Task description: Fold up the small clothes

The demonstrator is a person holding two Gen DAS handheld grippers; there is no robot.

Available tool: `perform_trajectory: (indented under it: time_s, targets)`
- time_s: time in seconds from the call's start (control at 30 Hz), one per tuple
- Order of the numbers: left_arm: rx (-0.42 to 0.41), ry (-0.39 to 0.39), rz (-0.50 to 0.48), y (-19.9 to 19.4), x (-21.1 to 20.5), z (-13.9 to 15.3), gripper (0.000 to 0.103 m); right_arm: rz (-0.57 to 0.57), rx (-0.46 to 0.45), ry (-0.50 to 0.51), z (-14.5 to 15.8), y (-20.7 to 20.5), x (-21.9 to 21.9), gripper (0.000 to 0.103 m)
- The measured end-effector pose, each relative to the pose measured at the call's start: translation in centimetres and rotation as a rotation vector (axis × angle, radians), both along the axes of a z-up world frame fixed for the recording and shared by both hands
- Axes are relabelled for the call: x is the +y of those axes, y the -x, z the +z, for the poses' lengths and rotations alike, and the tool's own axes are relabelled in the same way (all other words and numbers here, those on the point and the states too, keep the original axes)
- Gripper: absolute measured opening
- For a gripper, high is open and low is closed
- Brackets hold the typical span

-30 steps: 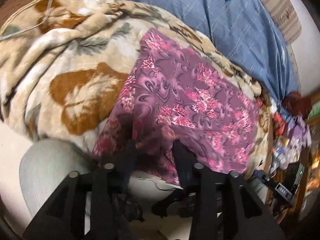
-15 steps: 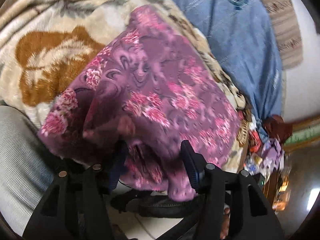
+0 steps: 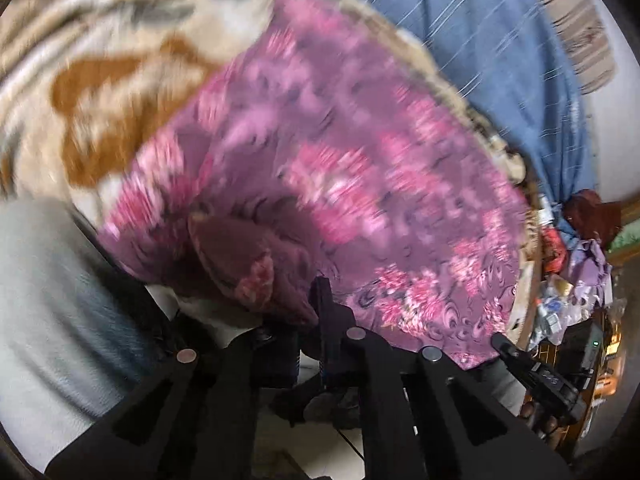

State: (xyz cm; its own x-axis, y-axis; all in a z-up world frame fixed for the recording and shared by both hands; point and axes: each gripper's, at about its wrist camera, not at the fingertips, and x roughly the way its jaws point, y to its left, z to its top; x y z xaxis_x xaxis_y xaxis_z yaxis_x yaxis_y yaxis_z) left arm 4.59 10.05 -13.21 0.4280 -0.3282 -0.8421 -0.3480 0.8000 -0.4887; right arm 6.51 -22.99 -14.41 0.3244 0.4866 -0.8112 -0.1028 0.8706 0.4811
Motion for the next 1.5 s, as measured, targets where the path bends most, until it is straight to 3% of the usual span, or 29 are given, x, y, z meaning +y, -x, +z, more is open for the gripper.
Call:
perform_trajectory:
  time_s: [0.1, 0.23, 0.33, 0.4, 0.43, 0.47, 0.53, 0.63, 0.73, 0.77, 0.83, 0.9, 1.03, 1.2, 1.3, 1.4, 1.43, 1.47, 1.5]
  targets:
    - [0.003, -0.014, 0.013, 0.3, -0.4, 0.0, 0.005, -0.033, 0.06, -0.011, -2.4, -0.3, -0.1, 0.015]
    - [-0.03, -0.082, -0.028, 0.8, -0.7, 1.2, 0.016, 0.002, -0.028, 0.024, 0.6, 0.4, -0.1, 0.016]
    - [0.007, -0.071, -0.027, 0.7, -0.3, 0.6, 0.025, 0.017, 0.0, 0.065, -0.7, -0.3, 0.2, 0.027]
    - [-0.007, -0.024, 0.001, 1.2, 0.5, 1.2, 0.029, -0.01, 0.023, 0.017, -1.1, -0.1, -0.6, 0.03]
    - [-0.019, -0.012, 0.012, 1.7, 1.0, 1.7, 0.037, -0.023, 0.009, -0.012, -0.8, 0.4, -1.0, 0.034]
    - [-0.037, -0.004, 0.03, 2.2, 1.6, 2.2, 0.041, -0.04, -0.008, -0.01, -0.4, 0.8, -1.4, 0.046]
    - [-0.07, 0.001, 0.072, 2.8, 2.7, 3.2, 0.044, -0.076, -0.033, -0.001, 0.2, 1.0, -2.3, 0.057]
    - [-0.08, 0.011, 0.11, 2.3, 4.0, 3.5, 0.044, -0.102, -0.031, -0.039, -0.1, 0.0, -3.1, 0.057]
    - [-0.043, -0.032, 0.123, 0.6, 4.2, 2.7, 0.043, -0.133, -0.011, -0.018, -1.1, -1.2, -3.0, 0.049]
    - [-0.015, -0.056, 0.125, 0.3, 4.2, 2.3, 0.042, -0.133, -0.001, -0.01, -1.4, -1.4, -3.1, 0.033]
    - [0.007, -0.07, 0.124, -0.1, 4.2, 1.7, 0.01, -0.112, 0.001, -0.012, -1.4, -1.3, -2.8, 0.007]
    - [-0.018, -0.073, 0.115, 0.3, 4.2, 2.1, 0.007, -0.117, -0.026, 0.023, -0.3, -0.6, -2.7, 0.004]
    - [-0.1, -0.179, 0.08, 0.8, 2.7, 3.8, 0.005, -0.126, -0.083, 0.069, 1.5, 0.0, -3.0, 0.001]
    - [-0.045, -0.148, 0.111, 0.0, 3.7, 1.6, 0.005, -0.116, -0.031, 0.134, -1.3, -1.4, -2.0, 0.001]
    - [-0.052, -0.095, 0.122, 0.3, 3.9, 1.6, 0.007, -0.125, -0.031, 0.105, -0.6, -0.9, -2.2, 0.002]
    - [-0.07, -0.085, 0.101, 1.0, 4.1, 2.9, 0.012, -0.144, -0.174, 0.213, 3.6, 0.7, -1.3, 0.013]
    - [-0.079, -0.084, 0.098, 1.2, 4.3, 3.4, 0.018, -0.127, -0.226, 0.237, 5.2, 1.1, -0.5, 0.031]
    - [-0.092, -0.082, 0.102, 1.3, 4.4, 3.8, 0.023, -0.103, -0.268, 0.222, 6.7, 1.4, 0.3, 0.06]
    - [-0.107, -0.081, 0.114, 1.5, 4.8, 4.2, 0.03, -0.09, -0.295, 0.196, 7.7, 1.4, 0.9, 0.069]
